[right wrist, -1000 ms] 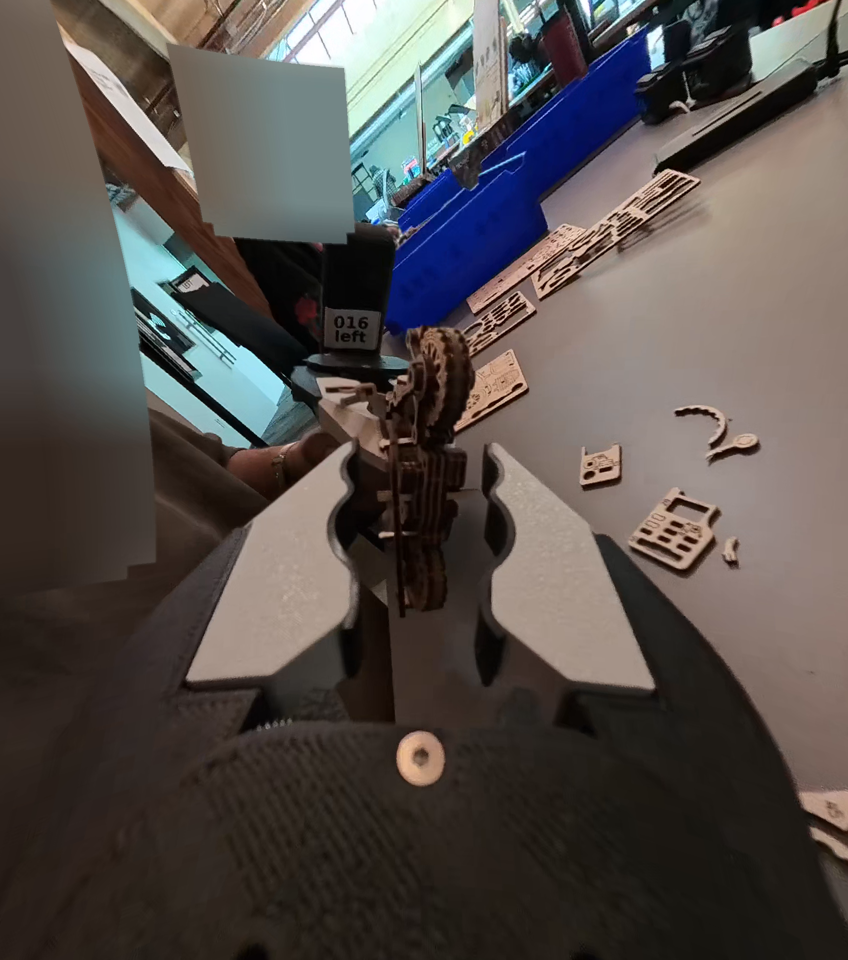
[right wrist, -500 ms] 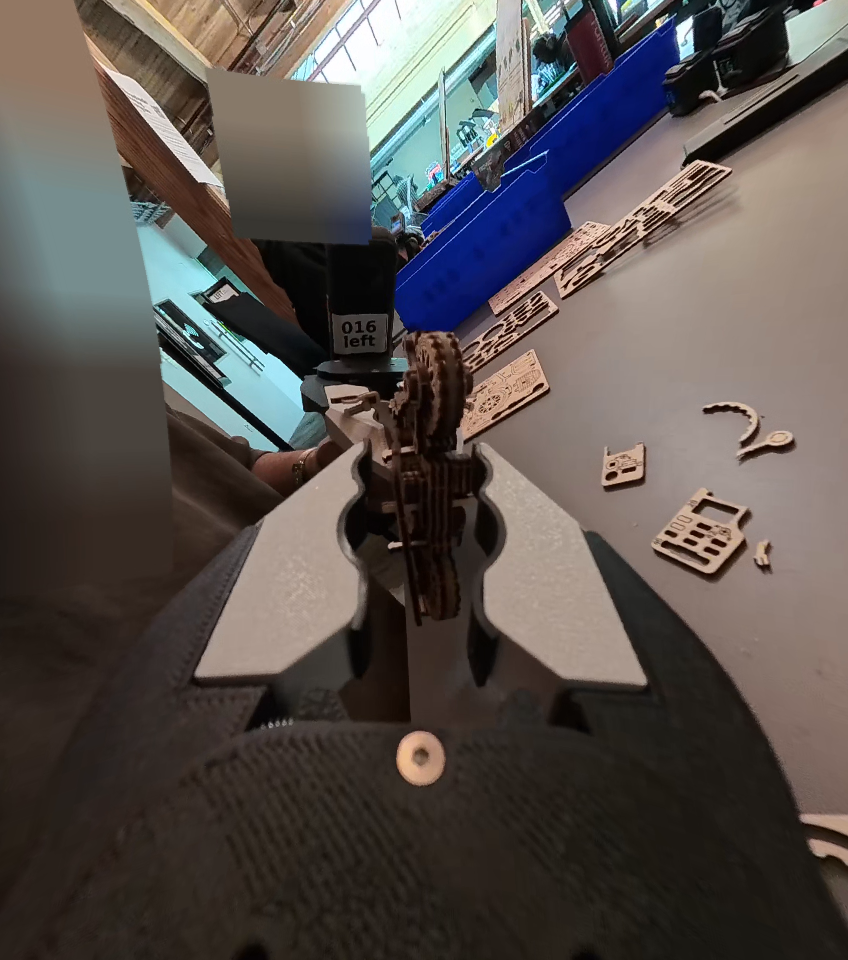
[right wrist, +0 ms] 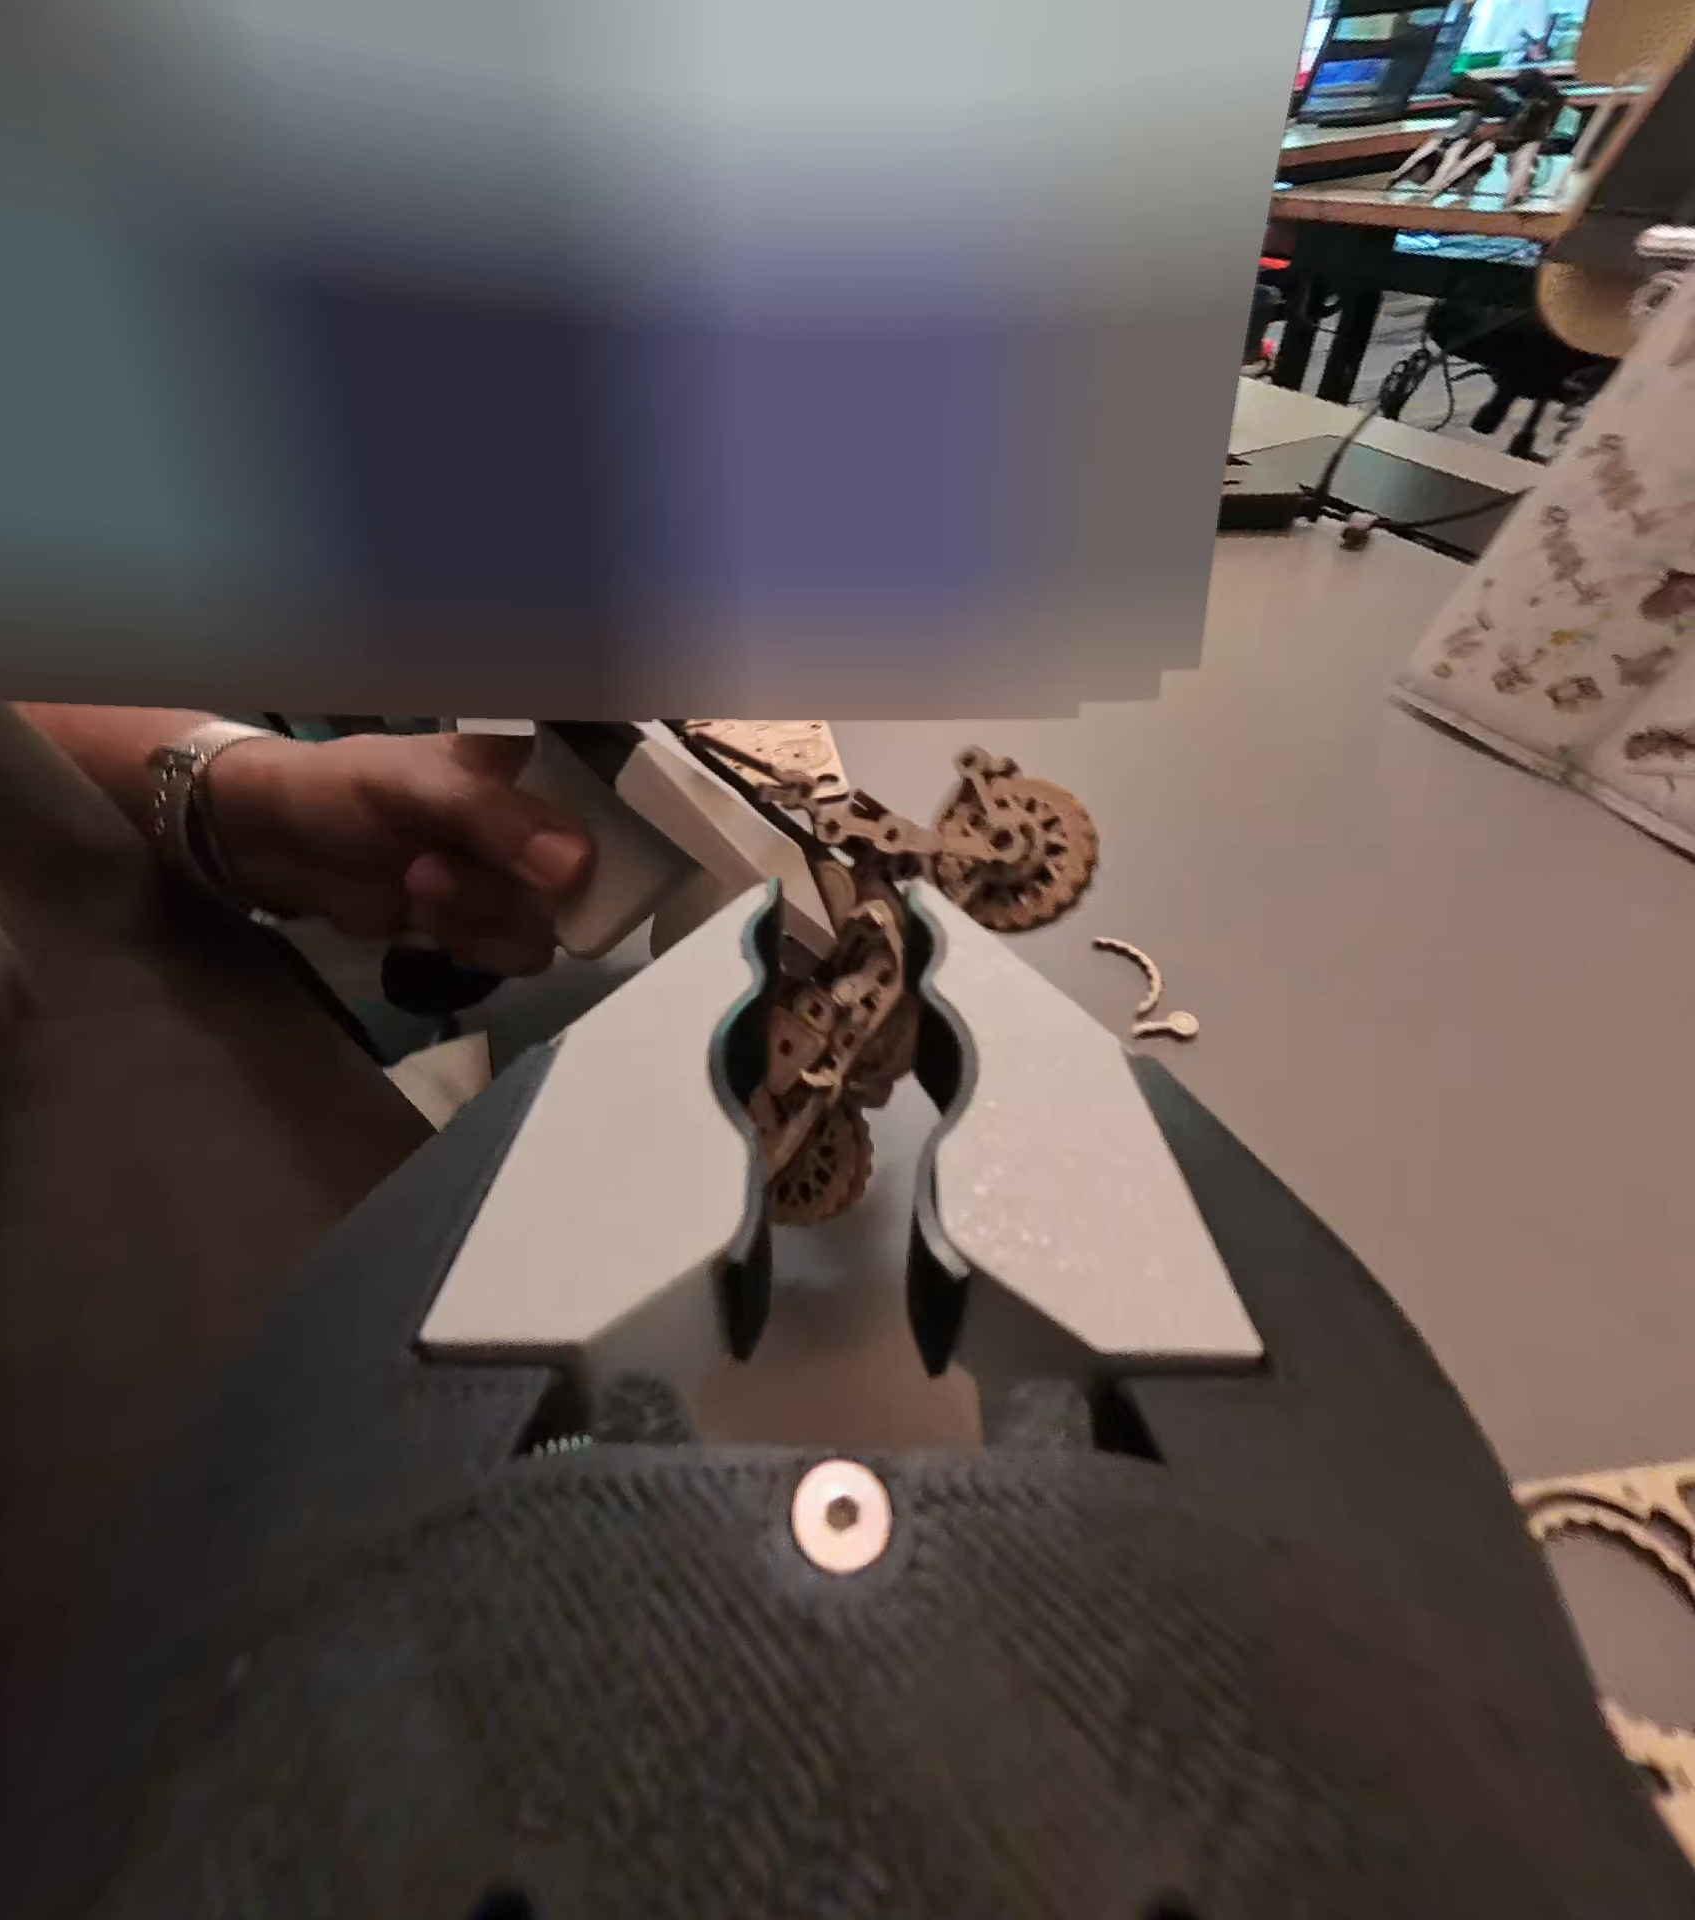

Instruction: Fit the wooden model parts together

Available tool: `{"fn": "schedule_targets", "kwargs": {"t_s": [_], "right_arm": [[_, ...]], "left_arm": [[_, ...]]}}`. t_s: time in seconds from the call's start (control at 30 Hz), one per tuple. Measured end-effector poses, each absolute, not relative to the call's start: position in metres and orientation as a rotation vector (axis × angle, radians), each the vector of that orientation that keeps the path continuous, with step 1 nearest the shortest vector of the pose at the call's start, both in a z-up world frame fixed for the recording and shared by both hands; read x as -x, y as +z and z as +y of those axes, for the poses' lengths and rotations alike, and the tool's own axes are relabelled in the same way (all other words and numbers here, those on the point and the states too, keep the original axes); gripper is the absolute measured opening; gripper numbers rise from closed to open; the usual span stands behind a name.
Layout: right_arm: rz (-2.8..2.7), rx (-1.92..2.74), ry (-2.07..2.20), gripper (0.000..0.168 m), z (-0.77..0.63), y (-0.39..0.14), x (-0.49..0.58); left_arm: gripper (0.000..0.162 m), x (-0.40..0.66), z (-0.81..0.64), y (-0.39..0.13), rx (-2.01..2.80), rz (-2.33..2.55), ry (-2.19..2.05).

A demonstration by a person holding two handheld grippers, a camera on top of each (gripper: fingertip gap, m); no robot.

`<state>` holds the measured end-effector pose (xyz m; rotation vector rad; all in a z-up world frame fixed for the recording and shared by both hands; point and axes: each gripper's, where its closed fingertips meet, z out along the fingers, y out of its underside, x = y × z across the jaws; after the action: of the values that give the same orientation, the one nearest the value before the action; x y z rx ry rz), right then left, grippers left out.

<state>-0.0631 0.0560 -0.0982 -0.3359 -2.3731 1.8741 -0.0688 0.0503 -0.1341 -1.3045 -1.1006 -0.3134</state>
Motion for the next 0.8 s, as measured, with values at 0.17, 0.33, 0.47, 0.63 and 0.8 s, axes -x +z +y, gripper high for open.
{"fn": "schedule_targets", "kwargs": {"t_s": [0.17, 0.33, 0.47, 0.63, 0.8], "right_arm": [[-2.414, 0.268, 1.756, 0.011, 0.051, -0.107, 0.06], [-2.433, 0.24, 1.683, 0.007, 0.053, -0.113, 0.06], [-2.445, 0.225, 1.671, 0.008, 0.055, -0.115, 0.06], [-2.475, 0.21, 1.725, 0.005, 0.055, -0.114, 0.055], [-2.487, 0.194, 1.713, 0.004, 0.055, -0.115, 0.054]], "left_arm": [[0.021, 0.065, 0.051, -0.136, 1.313, -1.099, -0.338], [0.021, 0.06, 0.054, -0.136, 1.331, -1.079, -0.362], [0.021, 0.058, 0.056, -0.135, 1.341, -1.064, -0.374], [0.021, 0.054, 0.06, -0.137, 1.365, -1.049, -0.387], [0.02, 0.053, 0.061, -0.136, 1.354, -1.044, -0.412]]}}
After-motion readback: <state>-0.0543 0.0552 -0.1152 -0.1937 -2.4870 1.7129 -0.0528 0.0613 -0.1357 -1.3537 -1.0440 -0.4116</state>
